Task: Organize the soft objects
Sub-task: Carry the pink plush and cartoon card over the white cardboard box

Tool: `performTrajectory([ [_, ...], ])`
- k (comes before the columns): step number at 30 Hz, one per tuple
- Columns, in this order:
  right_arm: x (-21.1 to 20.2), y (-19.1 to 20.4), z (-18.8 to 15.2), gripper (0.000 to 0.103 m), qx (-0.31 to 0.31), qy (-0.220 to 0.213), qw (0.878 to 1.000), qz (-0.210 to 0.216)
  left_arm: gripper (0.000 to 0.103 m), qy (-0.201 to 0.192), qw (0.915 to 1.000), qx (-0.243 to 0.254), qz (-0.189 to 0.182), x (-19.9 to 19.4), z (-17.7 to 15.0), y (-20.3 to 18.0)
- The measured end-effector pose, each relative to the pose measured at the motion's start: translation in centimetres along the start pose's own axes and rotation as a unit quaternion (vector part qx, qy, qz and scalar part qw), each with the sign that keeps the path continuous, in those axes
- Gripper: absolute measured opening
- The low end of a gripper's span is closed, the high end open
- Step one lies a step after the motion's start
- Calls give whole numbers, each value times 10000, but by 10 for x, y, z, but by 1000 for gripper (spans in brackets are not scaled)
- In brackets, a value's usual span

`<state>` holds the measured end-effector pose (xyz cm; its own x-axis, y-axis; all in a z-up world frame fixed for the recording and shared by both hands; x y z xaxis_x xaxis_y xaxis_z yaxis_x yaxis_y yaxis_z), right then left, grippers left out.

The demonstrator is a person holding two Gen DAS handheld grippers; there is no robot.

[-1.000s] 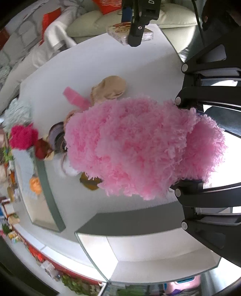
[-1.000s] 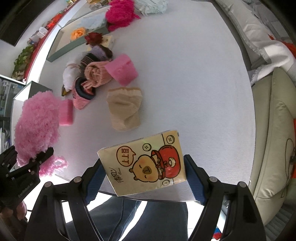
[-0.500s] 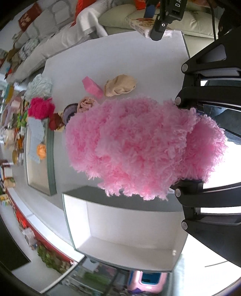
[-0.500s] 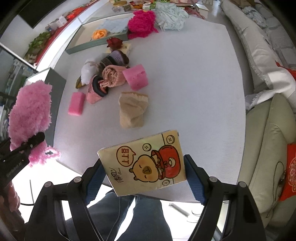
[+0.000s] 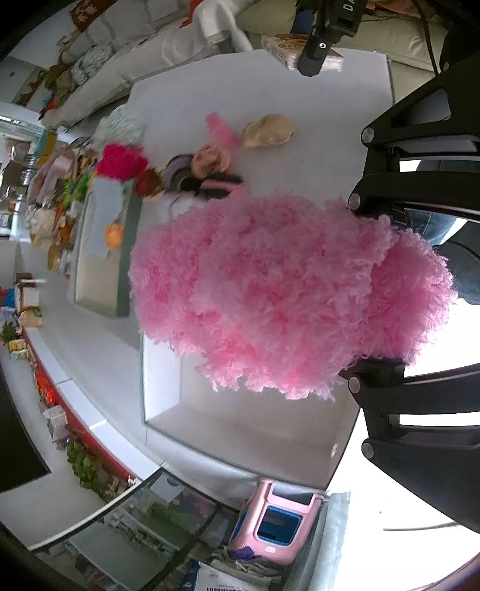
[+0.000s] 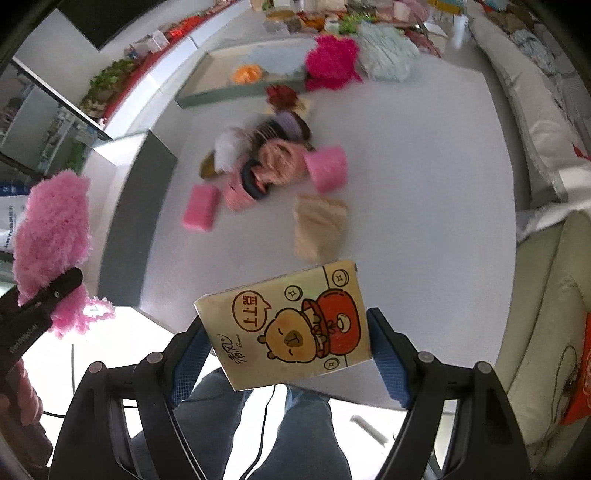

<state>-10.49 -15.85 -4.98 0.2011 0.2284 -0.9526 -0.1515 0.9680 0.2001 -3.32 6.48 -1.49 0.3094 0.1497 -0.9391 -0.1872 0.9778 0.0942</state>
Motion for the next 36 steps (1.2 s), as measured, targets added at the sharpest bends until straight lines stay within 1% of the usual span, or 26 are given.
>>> performTrajectory([
  [2,0,16,7,83,-37,-90,9999,49,47,-43,10000,-12,73,1,1,22],
  [8,9,82,24,83,-217,-198,9993,218,47,71,9996,-95,257,19,0,84],
  [11,15,117,32,83,-343,-270,9987,277,47,153,9994,-129,297,28,-2,105],
  [14,24,152,38,83,-518,-195,9979,321,47,245,9992,-210,234,40,-5,124],
  [20,39,223,46,83,-1030,-90,9941,313,47,404,9988,-280,49,61,-9,139],
  [25,53,264,55,83,-1347,-11,9904,302,47,538,9978,-385,-85,82,-9,147],
  [27,62,278,58,83,-1453,27,9892,215,47,589,9975,-367,-118,89,-10,148],
  [30,74,291,61,83,-1599,73,9871,82,47,717,9965,-374,-223,103,-11,149],
  [36,100,305,70,83,-1732,273,9844,-109,47,948,9941,-355,-390,128,-12,150],
])
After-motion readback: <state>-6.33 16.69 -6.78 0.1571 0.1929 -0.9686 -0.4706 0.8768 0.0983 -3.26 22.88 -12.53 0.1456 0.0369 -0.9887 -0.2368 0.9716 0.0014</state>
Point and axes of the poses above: each gripper's, at about its wrist camera, not at the fingertips, and x roughly the way its jaws point, y to its left, z to its top, the point moved 4 cm from there along x, roughly the way its jaws point, and after that the axes turned 14 degrees about x, right-handed, at the moved point
